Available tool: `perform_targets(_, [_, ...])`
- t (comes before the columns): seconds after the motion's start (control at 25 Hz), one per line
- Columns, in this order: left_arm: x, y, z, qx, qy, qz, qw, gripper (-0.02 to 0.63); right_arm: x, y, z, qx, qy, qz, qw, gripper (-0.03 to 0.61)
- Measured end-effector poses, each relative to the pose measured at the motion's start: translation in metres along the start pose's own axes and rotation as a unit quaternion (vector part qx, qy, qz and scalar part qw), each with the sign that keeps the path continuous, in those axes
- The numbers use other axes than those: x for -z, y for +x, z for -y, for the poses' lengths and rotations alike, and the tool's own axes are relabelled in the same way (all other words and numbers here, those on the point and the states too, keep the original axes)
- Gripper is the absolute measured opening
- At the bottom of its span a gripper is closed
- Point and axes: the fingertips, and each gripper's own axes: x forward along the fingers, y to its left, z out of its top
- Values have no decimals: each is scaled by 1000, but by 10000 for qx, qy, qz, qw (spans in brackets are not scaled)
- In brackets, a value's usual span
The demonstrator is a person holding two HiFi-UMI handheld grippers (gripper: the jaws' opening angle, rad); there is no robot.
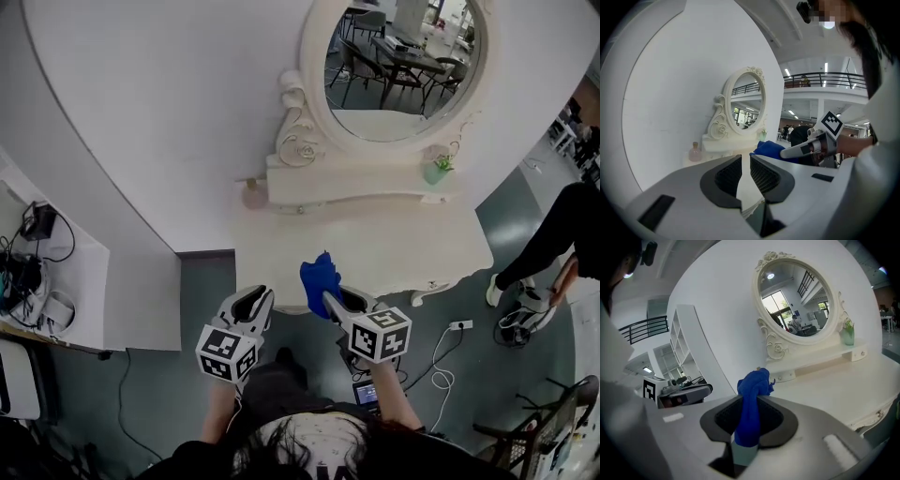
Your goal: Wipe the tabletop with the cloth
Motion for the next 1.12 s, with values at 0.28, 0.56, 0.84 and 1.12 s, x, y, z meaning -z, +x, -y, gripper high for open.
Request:
perform_targets(0.28, [-15,20,-44,224,105,14,9997,37,-18,44,-2,117,13,31,9999,91])
perform_targets(0.56, [-8,38,-44,539,115,-147,9984,37,-26,57,11,313,-30,-84,9995,91])
perform_targets(0.84, [-11,51,-47,583,92,-166,9981,37,-40,84,21,184,-194,-243,9993,91])
perform_targets(1.12, [-22,58,-70,-105,-77,-52,9999,37,-79,140,34,-387,-777,-505,9949,91])
